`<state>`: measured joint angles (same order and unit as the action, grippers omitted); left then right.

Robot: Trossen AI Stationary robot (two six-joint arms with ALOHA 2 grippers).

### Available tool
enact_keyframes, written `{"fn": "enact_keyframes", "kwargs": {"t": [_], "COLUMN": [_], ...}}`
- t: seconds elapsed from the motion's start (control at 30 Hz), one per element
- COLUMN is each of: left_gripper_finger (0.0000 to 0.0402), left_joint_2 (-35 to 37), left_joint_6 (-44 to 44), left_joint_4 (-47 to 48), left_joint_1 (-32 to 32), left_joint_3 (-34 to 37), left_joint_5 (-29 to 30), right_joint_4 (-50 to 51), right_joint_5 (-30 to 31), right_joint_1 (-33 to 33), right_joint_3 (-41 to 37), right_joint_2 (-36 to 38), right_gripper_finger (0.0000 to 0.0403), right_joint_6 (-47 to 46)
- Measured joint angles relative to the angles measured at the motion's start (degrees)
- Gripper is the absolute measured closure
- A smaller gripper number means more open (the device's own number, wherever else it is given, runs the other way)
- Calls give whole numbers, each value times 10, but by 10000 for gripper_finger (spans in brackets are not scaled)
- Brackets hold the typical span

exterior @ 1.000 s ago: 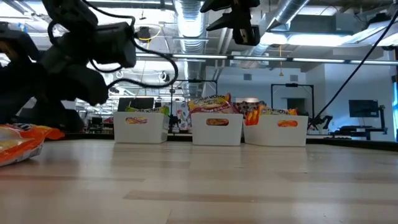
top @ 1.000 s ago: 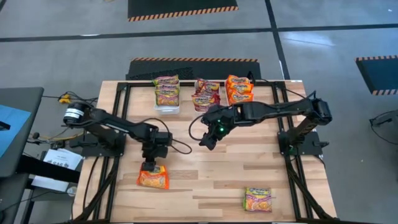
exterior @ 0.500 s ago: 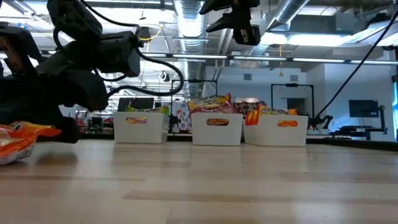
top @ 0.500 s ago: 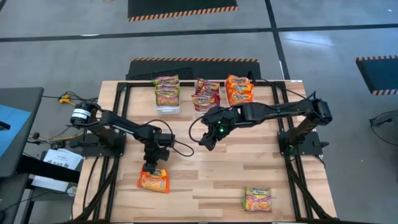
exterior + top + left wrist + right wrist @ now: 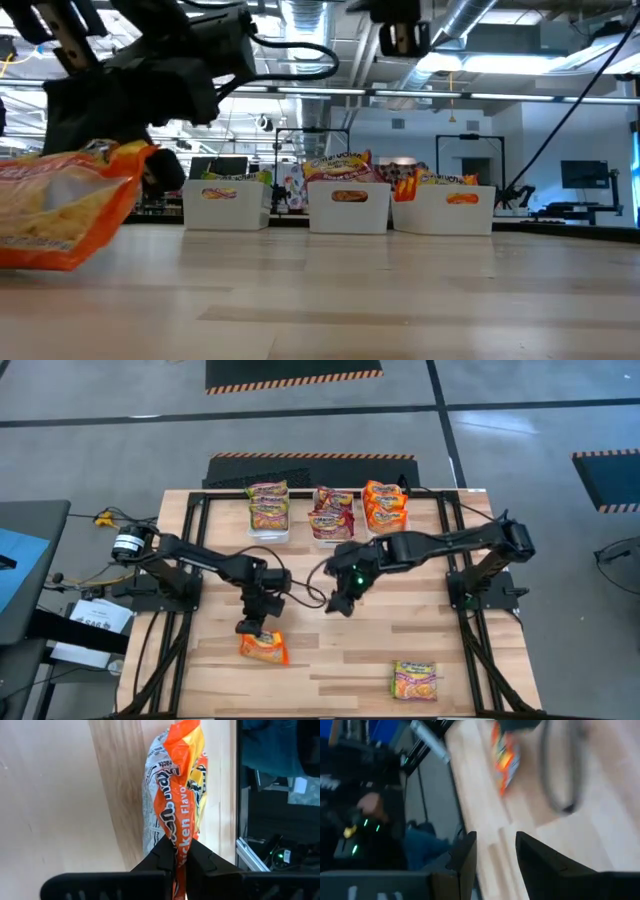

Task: Sort Maruchan noodles
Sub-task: Put the orange noodle pack into the right white bin

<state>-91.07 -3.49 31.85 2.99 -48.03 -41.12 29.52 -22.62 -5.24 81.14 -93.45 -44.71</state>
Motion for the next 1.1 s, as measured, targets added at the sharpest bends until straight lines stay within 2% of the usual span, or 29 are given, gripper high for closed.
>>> {"fn": "enact_keyframes", "kwargs": {"t": [0.1,0.37,0.6,0.83,1.1], "left_gripper_finger": [401,401,401,401,401], "left_joint_2": [0,0,0,0,0], "left_joint_6": [16,65,89,113,121], "left_joint_4": [22,66,85,84,83], "left_joint_1": [-5,-19,-46,-85,-125], "left_joint_3": [-15,-62,-104,-163,-234], "left_joint_5": [3,24,41,49,94], "right_joint_4": [9,88,103,238,248], "right_joint_5": [-17,-11,35,134,143], "right_joint_1": [-24,-70,-78,-77,-78], "right_joint_3": [0,0,0,0,0], "right_joint_2": [0,0,0,5,4], "right_gripper_finger": [240,240,240,240,240], "right_joint_6": [-12,-64,-61,-49,30]}}
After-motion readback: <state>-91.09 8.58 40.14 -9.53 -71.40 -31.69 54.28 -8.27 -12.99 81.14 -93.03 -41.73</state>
